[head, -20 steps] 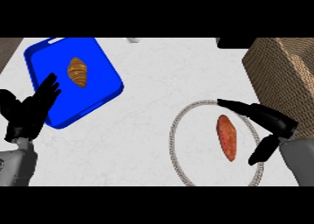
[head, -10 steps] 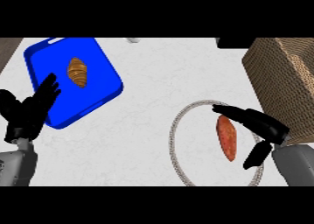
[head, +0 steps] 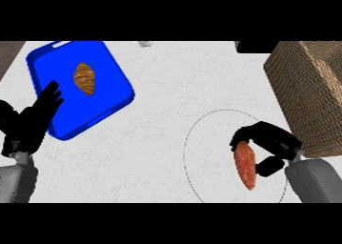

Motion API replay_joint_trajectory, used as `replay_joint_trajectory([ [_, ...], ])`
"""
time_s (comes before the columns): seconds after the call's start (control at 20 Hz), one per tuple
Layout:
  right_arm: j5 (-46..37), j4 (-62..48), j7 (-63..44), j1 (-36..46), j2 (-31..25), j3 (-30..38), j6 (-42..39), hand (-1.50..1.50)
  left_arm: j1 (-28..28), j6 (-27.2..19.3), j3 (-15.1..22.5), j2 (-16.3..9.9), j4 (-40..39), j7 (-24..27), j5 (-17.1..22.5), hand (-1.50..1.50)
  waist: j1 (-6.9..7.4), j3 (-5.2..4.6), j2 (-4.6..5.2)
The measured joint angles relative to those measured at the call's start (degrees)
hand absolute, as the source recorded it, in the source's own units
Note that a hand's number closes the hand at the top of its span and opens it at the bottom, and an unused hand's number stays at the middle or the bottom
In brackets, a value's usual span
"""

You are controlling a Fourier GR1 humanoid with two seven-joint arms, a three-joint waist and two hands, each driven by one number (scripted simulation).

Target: Pick the sweet potato from the placemat and place it in the basket

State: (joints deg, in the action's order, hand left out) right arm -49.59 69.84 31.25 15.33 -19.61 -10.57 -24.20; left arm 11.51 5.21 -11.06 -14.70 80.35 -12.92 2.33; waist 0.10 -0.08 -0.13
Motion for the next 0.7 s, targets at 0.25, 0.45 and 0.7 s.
replay_joint_trajectory([
  [0.25,-1.82,-3.46,-5.81,3.31,3.71,2.90,2.19,1.50,1.58,-0.06,-0.01,0.23,-0.80,-0.30,-0.06,0.00,0.39,-0.27,-0.01],
  [0.45,-1.09,-6.49,-22.08,6.30,8.07,12.12,7.56,1.50,1.59,-0.21,-0.03,0.23,-0.65,-0.18,-0.18,0.00,0.36,-0.24,0.64],
  [0.7,-2.07,-8.94,-41.59,11.17,12.90,20.93,16.88,1.50,2.02,0.08,0.55,0.39,-0.38,-0.08,-0.31,0.00,1.72,-0.25,1.43],
])
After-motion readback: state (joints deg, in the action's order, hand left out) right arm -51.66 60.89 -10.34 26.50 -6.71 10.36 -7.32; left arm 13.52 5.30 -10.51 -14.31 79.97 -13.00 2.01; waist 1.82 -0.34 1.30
